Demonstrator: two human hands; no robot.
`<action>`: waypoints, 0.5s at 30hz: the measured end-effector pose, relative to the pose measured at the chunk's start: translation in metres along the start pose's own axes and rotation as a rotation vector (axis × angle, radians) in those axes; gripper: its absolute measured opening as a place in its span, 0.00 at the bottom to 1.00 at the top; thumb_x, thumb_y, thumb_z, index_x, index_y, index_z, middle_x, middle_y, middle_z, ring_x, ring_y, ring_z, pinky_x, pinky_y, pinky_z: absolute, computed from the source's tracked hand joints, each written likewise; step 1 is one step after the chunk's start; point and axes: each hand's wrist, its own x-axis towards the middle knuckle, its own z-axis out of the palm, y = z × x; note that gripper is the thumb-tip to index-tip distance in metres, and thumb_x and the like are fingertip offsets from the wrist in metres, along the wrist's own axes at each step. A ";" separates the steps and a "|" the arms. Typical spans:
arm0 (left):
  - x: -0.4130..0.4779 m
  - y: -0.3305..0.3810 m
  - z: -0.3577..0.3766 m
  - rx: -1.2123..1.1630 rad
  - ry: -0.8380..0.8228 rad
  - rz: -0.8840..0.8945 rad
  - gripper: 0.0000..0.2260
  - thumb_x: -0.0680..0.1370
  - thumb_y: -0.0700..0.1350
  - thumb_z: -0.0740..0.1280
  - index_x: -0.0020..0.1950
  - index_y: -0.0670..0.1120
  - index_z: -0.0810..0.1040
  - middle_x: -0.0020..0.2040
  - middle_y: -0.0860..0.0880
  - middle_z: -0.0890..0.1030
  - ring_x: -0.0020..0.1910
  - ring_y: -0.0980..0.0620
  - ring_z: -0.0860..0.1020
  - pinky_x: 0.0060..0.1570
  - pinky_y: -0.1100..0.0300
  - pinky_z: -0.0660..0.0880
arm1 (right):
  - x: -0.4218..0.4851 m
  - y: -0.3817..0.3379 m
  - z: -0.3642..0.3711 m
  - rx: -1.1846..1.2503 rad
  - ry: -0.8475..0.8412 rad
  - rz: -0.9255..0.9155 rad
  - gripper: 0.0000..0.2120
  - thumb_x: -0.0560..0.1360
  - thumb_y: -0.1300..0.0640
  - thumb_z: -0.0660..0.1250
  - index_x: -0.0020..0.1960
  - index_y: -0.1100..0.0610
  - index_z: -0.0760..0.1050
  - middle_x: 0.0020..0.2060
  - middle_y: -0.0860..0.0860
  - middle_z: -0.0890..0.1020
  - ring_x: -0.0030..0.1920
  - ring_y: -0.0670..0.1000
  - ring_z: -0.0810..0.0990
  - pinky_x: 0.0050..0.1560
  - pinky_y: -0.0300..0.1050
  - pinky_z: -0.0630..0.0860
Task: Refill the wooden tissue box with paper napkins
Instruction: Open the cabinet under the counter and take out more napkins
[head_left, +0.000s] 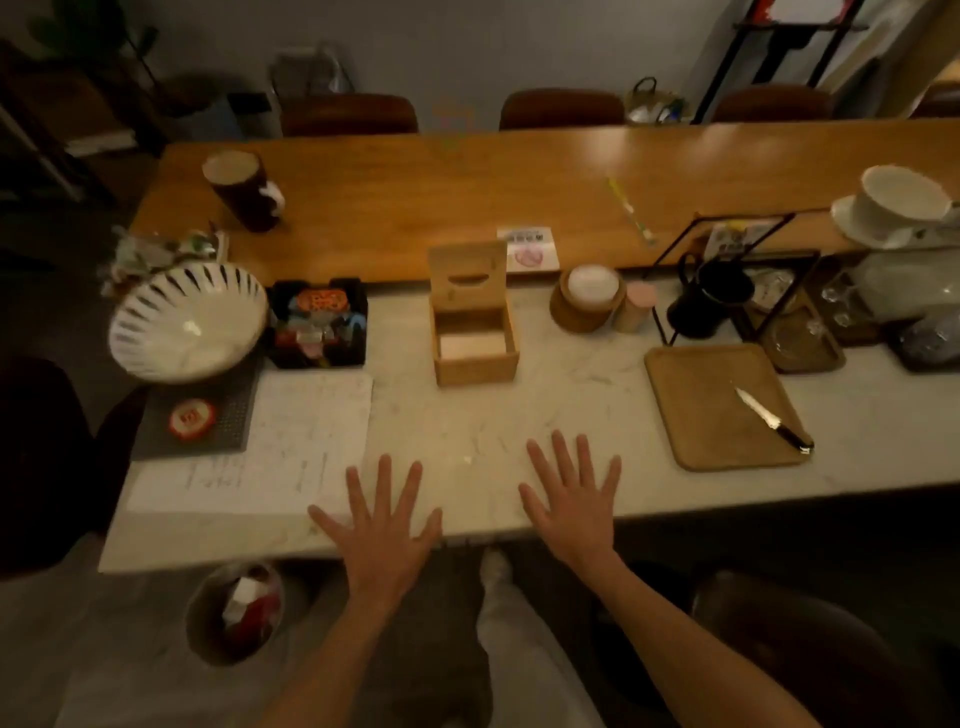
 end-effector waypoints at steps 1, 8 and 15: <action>0.000 0.001 0.003 -0.004 0.008 -0.013 0.31 0.76 0.68 0.49 0.78 0.60 0.53 0.81 0.49 0.51 0.79 0.37 0.46 0.63 0.20 0.42 | 0.001 -0.001 0.002 0.006 0.022 0.002 0.30 0.78 0.36 0.50 0.78 0.42 0.50 0.79 0.49 0.54 0.78 0.59 0.49 0.70 0.74 0.48; 0.004 0.002 0.019 0.029 0.127 -0.041 0.30 0.77 0.66 0.47 0.78 0.62 0.48 0.81 0.51 0.49 0.79 0.37 0.45 0.64 0.20 0.45 | 0.007 0.001 0.017 -0.027 0.171 0.009 0.28 0.79 0.40 0.50 0.77 0.41 0.53 0.78 0.48 0.58 0.78 0.57 0.52 0.71 0.72 0.49; 0.008 0.000 0.037 0.020 0.291 0.026 0.27 0.79 0.62 0.49 0.78 0.60 0.56 0.80 0.50 0.58 0.77 0.35 0.55 0.67 0.23 0.49 | 0.002 -0.001 0.028 0.093 0.342 0.027 0.24 0.77 0.48 0.56 0.72 0.44 0.68 0.72 0.49 0.71 0.75 0.55 0.64 0.74 0.64 0.54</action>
